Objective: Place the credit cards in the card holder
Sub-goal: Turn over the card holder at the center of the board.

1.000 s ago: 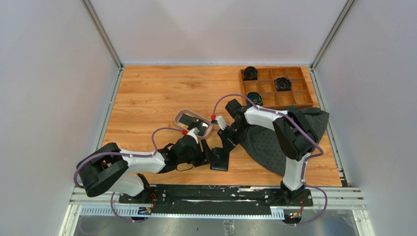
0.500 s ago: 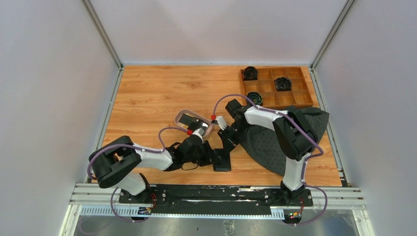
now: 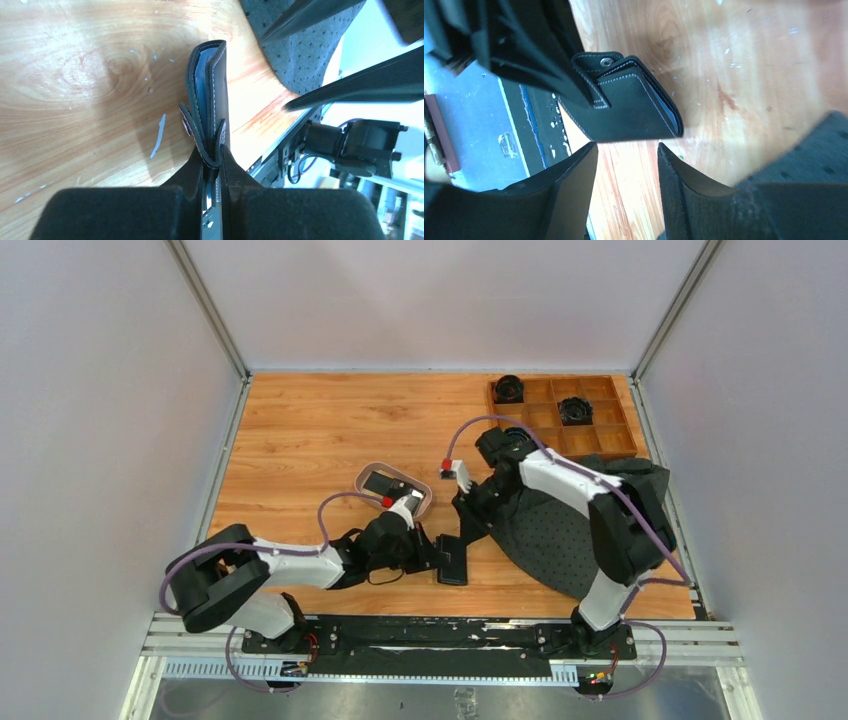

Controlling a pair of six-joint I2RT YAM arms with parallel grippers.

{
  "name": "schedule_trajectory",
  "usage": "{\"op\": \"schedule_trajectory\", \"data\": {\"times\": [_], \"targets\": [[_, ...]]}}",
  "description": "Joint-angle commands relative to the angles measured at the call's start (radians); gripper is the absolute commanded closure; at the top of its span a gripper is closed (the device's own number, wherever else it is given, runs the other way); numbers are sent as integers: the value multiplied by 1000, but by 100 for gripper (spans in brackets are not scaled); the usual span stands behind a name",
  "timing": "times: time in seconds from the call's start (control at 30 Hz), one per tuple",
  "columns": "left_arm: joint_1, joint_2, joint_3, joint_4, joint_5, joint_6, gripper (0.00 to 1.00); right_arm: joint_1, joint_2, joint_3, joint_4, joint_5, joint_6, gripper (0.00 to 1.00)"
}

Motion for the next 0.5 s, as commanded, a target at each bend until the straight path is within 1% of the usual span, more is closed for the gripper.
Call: {"op": "schedule_trajectory", "data": {"times": [0.0,0.07,0.13,0.17,0.2,0.3,0.47], "targets": [[-9,-145,12,-167,-54,160,100,-86,-183,-9,-65,-91,-119,48],[-13,-220,77,-342,-100,247,100,-131,-244,-17,-64,-120,-131,47],[-25,-271,178,-593,-214,348,100,-174,-291,-23,-64,-137,-137,47],[-32,-280,231,-747,-254,392,100,-195,-312,-25,-63,-144,-137,47],[-38,-275,282,-846,-284,424,100,-219,-325,-27,-63,-152,-139,48],[-93,-206,446,-1092,-360,477,100,-264,-346,-30,-60,-167,-140,48],[-224,-9,701,-1377,-553,487,100,-320,-364,-32,-59,-178,-134,48]]}}
